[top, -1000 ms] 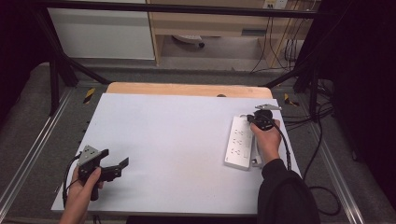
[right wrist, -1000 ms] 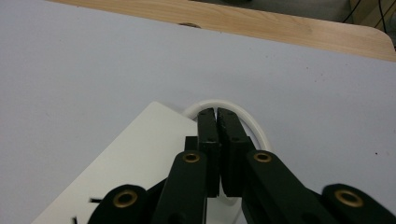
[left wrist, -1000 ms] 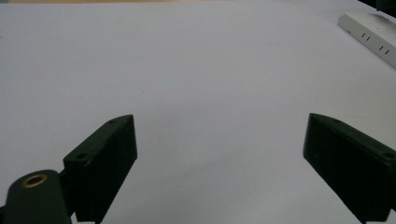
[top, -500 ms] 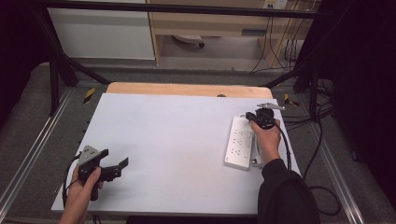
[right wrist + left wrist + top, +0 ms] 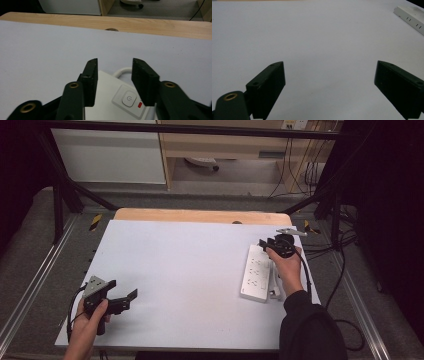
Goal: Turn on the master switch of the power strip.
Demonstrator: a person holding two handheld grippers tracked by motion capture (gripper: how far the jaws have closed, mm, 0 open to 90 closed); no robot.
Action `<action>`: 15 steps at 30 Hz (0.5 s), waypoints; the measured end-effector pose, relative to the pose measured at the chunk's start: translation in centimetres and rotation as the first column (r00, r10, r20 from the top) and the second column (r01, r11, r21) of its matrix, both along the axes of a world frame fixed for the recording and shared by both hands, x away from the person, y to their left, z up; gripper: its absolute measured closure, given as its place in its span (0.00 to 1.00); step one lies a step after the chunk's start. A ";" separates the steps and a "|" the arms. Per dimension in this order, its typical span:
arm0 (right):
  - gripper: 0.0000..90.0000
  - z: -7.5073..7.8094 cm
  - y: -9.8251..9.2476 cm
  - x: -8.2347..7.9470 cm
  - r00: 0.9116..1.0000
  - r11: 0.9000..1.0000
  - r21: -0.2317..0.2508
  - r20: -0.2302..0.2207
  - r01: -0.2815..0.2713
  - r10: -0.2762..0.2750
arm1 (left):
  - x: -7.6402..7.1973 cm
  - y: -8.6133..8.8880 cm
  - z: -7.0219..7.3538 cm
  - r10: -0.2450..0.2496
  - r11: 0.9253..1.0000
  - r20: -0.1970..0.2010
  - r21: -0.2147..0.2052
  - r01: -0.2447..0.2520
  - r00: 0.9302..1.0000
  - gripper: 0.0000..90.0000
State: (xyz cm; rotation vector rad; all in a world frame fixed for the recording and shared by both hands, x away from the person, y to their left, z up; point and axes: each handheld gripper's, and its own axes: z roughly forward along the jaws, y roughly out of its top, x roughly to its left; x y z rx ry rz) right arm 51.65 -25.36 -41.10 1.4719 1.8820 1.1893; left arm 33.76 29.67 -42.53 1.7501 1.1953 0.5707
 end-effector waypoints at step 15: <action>0.15 1.5 0.4 -0.4 1.000 0.999 0.048 -0.022 0.020 -0.019 | 0.0 0.0 0.0 0.001 1.000 -0.003 -0.003 -0.001 1.000 0.11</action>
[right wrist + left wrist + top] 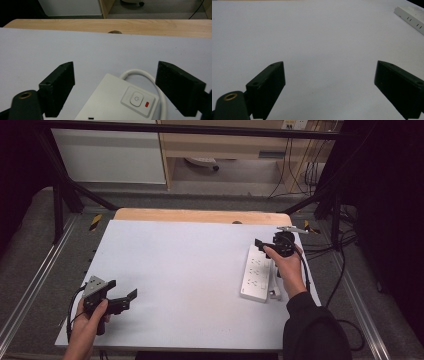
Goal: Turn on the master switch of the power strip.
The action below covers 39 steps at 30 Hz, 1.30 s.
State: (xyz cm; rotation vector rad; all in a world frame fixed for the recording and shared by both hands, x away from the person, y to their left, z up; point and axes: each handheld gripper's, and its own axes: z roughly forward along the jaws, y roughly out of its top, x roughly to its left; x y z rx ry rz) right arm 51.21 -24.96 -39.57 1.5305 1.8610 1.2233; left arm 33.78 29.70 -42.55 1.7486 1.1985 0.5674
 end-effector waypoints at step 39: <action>0.13 6.1 -3.4 -6.4 0.979 1.000 0.024 0.205 -0.016 0.011 | -0.3 0.3 -0.1 0.013 1.000 -0.005 0.008 -0.013 1.000 0.10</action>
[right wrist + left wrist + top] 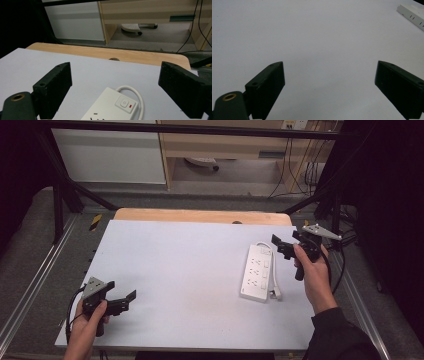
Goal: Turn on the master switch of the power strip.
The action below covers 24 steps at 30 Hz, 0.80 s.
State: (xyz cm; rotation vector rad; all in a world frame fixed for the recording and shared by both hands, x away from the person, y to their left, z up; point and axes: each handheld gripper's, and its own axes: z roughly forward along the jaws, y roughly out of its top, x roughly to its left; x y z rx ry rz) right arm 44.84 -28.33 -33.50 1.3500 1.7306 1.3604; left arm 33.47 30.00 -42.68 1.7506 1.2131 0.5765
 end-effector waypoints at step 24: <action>0.07 -0.2 -2.7 -7.1 0.996 0.998 -0.034 0.069 -0.048 0.050 | -0.3 0.1 0.2 -0.006 1.000 0.014 -0.004 0.006 1.000 0.10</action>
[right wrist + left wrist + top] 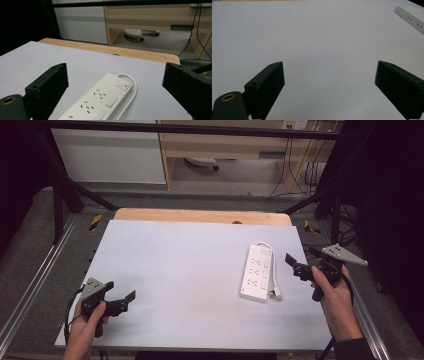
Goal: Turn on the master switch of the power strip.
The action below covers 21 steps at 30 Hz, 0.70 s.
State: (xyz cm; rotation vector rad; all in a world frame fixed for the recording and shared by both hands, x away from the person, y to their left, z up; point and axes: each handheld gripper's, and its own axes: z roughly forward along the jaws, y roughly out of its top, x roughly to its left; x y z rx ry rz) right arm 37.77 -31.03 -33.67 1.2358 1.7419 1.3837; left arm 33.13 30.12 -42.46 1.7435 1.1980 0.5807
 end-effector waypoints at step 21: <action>0.06 -3.9 -0.5 -4.6 1.000 1.000 -0.003 -0.027 -0.013 0.012 | -0.2 0.0 0.1 0.000 1.000 0.002 -0.002 0.000 1.000 0.10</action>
